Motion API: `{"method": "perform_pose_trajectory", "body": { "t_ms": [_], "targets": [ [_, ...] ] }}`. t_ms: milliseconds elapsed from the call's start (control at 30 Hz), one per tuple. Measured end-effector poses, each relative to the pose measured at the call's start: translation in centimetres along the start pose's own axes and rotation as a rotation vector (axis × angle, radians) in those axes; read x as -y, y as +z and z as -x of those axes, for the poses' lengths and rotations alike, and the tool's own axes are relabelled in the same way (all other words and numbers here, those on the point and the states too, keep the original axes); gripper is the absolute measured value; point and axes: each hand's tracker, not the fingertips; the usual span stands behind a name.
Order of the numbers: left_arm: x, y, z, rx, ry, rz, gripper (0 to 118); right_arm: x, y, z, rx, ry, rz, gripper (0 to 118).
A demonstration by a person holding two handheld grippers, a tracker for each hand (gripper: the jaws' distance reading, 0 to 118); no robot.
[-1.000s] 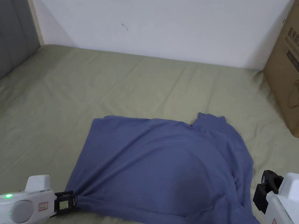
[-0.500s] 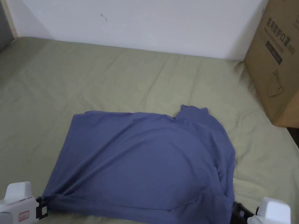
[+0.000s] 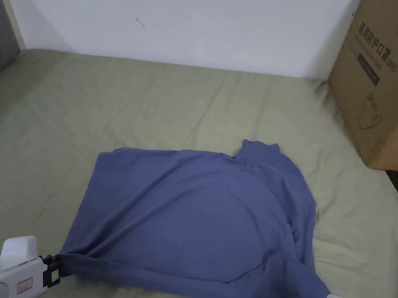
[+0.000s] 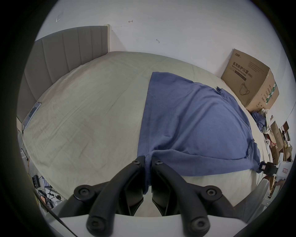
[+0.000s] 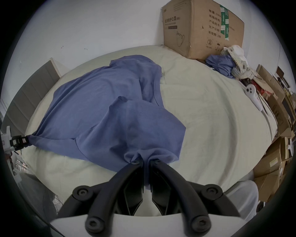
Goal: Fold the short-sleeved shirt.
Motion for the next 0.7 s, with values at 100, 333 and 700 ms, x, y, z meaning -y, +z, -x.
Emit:
{"method": "perform_pose_trajectory", "body": {
  "t_ms": [100, 333, 700],
  "targets": [
    [-0.7, 0.4, 0.2, 0.007, 0.011, -0.019, 6, -1.2, 1.6, -0.4, -0.004, -0.009, -0.075, 5],
    [-3.9, 0.7, -0.3, 0.015, -0.014, -0.066, 6, -6.8, 3.5, 0.2, -0.012, 0.037, -0.222, 5],
    [-11.3, -5.4, -1.7, -0.002, -0.095, -0.055, 6, -15.7, -2.8, 1.1, -0.003, 0.068, -0.239, 5]
  ]
}}
